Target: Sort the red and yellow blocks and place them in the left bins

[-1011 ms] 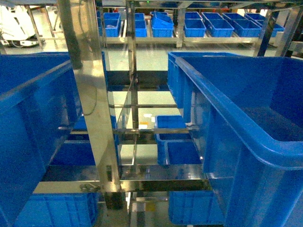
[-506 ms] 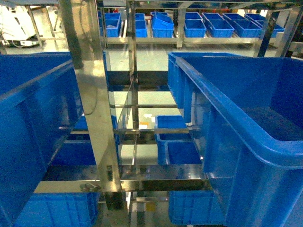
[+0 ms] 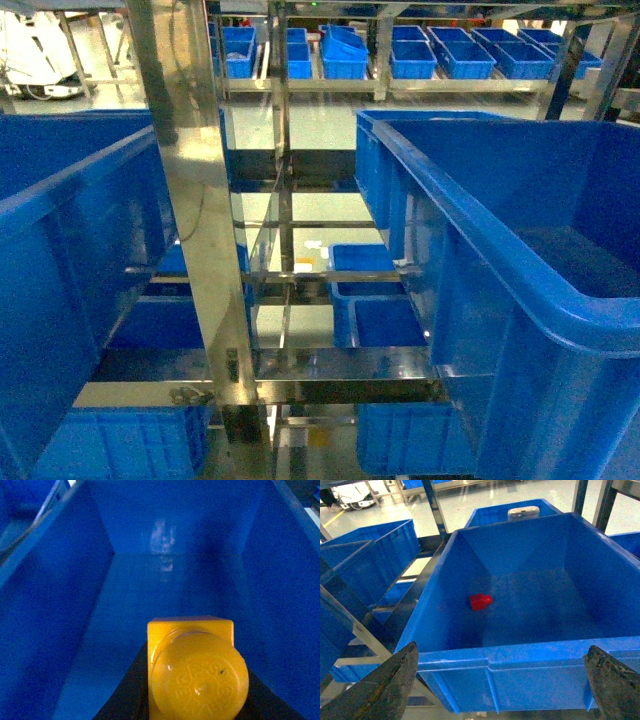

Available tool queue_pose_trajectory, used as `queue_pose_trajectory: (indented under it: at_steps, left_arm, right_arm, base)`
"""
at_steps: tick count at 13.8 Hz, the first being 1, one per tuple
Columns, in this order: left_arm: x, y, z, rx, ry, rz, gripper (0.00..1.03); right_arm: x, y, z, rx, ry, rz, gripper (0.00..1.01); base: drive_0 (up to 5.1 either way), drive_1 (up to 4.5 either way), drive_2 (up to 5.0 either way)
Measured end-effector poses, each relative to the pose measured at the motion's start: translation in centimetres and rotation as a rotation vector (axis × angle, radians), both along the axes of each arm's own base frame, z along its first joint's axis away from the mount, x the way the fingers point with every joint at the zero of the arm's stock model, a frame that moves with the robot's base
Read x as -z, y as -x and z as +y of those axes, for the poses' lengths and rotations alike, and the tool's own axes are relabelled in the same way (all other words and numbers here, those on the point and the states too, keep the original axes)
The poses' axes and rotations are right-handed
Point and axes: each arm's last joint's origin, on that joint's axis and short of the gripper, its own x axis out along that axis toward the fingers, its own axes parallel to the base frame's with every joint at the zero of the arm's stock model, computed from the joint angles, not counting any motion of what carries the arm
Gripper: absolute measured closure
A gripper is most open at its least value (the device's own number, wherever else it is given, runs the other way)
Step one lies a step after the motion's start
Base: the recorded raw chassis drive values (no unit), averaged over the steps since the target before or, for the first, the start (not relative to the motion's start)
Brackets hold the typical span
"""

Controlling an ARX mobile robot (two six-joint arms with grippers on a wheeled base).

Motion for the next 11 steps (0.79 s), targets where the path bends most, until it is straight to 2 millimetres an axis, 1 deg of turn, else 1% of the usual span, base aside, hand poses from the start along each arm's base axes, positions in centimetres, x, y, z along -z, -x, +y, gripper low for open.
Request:
queue_pose_trajectory:
  at_steps: [1, 2, 4, 5, 6, 8, 9, 10, 11]
  left_arm:
    - [-0.1, -1.1, 0.2, 0.021, -0.027, -0.008, 0.76]
    - [0.3, -2.5, 0.2, 0.061, -0.048, 0.005, 0.76]
    - [2.0, -4.8, -0.4, 0.171, -0.002, 0.169, 0.76]
    - [2.8, -6.4, -0.6, 0.195, -0.006, 0.214, 0.76]
    - [3.3, -7.9, -0.5, 0.201, -0.020, 0.236, 0.76]
    - [3.7, -11.5, -0.4, 0.190, -0.093, 0.216, 0.76]
    - [4.5, -12.7, -0.3, 0.214, -0.100, 0.239, 0.76]
    - [5.4, -12.9, 0.1, 0.227, -0.112, 0.243, 0.65]
    - [5.7, -12.6, 0.2, 0.245, -0.112, 0.241, 0.55]
  right_arm:
    - [0.0, 0.0, 0.0, 0.000, 0.000, 0.000, 0.03]
    - [0.0, 0.0, 0.0, 0.000, 0.000, 0.000, 0.03]
    - [0.0, 0.0, 0.0, 0.000, 0.000, 0.000, 0.03]
    - [0.0, 0.0, 0.0, 0.000, 0.000, 0.000, 0.03]
    - [0.0, 0.0, 0.0, 0.000, 0.000, 0.000, 0.03]
    - [0.0, 0.0, 0.0, 0.000, 0.000, 0.000, 0.03]
    - [0.0, 0.0, 0.0, 0.000, 0.000, 0.000, 0.03]
    - [0.0, 0.0, 0.0, 0.000, 0.000, 0.000, 0.03]
    - [0.0, 0.0, 0.0, 0.000, 0.000, 0.000, 0.03]
  base:
    - [0.0, 0.00, 0.0]
    - [0.0, 0.00, 0.0]
    - [0.0, 0.00, 0.0]
    - [0.0, 0.00, 0.0]
    - [0.0, 0.00, 0.0]
    - [0.0, 0.00, 0.0]
    - [0.0, 0.00, 0.0]
    - [0.0, 0.00, 0.0]
    - [0.0, 0.00, 0.0]
